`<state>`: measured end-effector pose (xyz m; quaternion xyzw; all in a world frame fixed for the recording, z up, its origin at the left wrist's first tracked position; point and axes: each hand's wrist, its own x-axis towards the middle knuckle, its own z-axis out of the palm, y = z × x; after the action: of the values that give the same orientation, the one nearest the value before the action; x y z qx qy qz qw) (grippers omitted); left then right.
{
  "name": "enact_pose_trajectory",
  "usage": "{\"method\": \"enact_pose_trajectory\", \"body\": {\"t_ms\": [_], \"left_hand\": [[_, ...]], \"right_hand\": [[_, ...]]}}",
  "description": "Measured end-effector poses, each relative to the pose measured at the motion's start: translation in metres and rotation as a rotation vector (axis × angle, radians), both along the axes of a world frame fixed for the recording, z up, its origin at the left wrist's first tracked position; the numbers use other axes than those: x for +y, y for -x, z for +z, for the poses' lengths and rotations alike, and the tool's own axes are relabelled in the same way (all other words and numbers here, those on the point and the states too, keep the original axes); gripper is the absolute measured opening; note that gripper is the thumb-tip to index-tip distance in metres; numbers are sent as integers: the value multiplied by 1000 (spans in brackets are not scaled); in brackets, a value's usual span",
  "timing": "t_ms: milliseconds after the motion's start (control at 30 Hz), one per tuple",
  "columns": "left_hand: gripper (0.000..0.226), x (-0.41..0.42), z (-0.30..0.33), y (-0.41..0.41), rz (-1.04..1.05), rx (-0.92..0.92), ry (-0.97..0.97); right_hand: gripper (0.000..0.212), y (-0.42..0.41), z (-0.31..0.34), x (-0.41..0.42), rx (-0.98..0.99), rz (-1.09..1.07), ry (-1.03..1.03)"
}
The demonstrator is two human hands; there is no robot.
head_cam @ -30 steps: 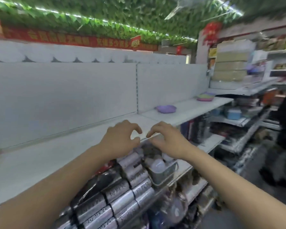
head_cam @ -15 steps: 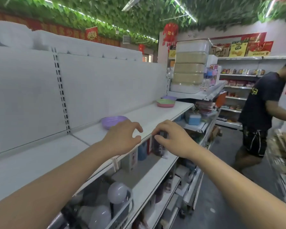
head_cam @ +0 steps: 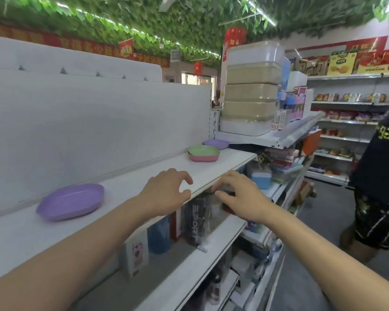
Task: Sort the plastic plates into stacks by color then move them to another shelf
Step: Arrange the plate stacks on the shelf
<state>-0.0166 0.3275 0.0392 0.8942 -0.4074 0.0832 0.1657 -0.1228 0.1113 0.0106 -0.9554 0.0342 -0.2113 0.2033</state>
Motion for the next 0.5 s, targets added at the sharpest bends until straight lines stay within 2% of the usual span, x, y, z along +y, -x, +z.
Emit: {"method": "enact_pose_trajectory", "body": {"t_ms": [100,200,333,500], "left_hand": [[33,-56,3,-12,57,1,-19],[34,-99,3,-26,95,20,-15],[37,-139,2,-60,153,19,-42],[40,-182,-4,-125,195,-20,-35]], "right_hand": [[9,-15,0,-60,11,34,12],[18,-36,5,-106,-5,56,-40],[10,-76,-3,-151,4,109,-51],[12,-143,-6,-195,-11,130,-51]]}}
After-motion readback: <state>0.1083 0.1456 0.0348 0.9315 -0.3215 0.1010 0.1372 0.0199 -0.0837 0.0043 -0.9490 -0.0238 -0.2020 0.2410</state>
